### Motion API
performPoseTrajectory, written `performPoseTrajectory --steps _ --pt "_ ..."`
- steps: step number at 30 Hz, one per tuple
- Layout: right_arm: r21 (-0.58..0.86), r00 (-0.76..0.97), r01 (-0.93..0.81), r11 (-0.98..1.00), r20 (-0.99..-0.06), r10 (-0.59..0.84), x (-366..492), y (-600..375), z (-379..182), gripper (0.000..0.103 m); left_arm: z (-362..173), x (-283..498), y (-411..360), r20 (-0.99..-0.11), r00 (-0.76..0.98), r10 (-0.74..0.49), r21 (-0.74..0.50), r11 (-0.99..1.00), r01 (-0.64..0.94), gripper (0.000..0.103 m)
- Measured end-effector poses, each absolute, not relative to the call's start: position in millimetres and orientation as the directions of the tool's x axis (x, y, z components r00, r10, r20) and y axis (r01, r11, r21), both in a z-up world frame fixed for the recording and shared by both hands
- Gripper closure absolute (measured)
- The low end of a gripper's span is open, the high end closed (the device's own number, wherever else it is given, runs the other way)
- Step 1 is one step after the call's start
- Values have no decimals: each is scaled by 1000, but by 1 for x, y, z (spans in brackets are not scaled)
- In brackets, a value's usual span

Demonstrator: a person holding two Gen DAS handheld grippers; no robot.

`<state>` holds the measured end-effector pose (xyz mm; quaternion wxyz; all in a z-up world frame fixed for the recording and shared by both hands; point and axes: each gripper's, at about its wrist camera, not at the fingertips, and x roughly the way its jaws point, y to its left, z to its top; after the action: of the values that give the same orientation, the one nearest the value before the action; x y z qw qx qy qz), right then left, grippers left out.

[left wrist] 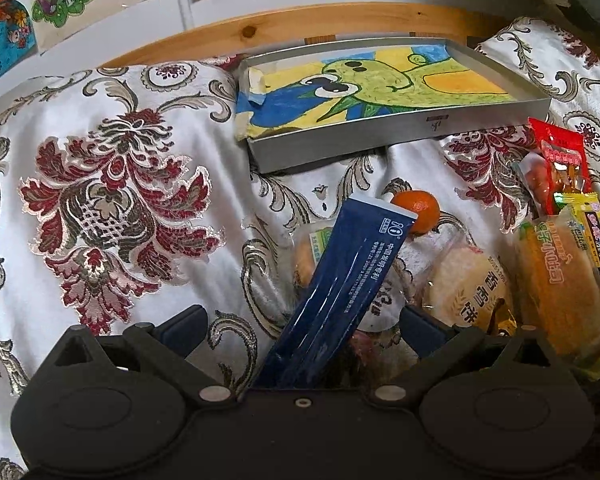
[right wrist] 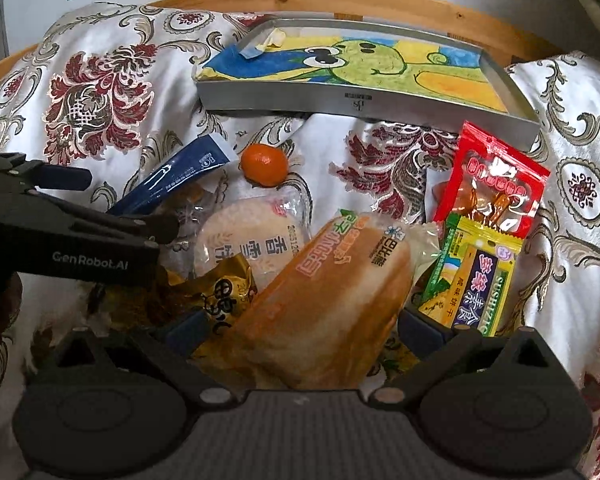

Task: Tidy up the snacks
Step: 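Move the right tool toward the bread loaf while the left tool approaches the brown snack, then grasp the wrapped bread loaf with the right tool while the left tool grasps the brown dried snack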

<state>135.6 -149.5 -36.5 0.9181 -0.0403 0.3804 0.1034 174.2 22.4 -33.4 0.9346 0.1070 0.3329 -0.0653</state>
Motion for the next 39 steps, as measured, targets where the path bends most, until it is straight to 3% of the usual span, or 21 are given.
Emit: performPoseTrajectory --steps 7,10,13,18,23,39 --pt "35 674 -221 975 -716 179 139 -153 -39 1 -40 181 23 -666 743 -62 139 969 206 4" --pt "43 681 -216 975 -709 182 137 -154 -38 8 -41 182 24 -676 732 -84 113 970 215 9" --pt "73 689 -205 976 -698 197 136 -160 -36 12 -40 182 26 -682 722 -115 80 970 229 17" --pt "112 692 -197 974 -688 219 136 -167 -36 16 -40 179 28 -689 702 -182 8 966 258 44" --pt "121 694 -198 973 -683 226 135 -168 -36 18 -40 176 26 -688 697 -202 -12 963 268 51" --pt "198 666 -185 963 -695 271 140 -178 -42 20 -40 172 27 -701 679 -217 -62 968 244 48"
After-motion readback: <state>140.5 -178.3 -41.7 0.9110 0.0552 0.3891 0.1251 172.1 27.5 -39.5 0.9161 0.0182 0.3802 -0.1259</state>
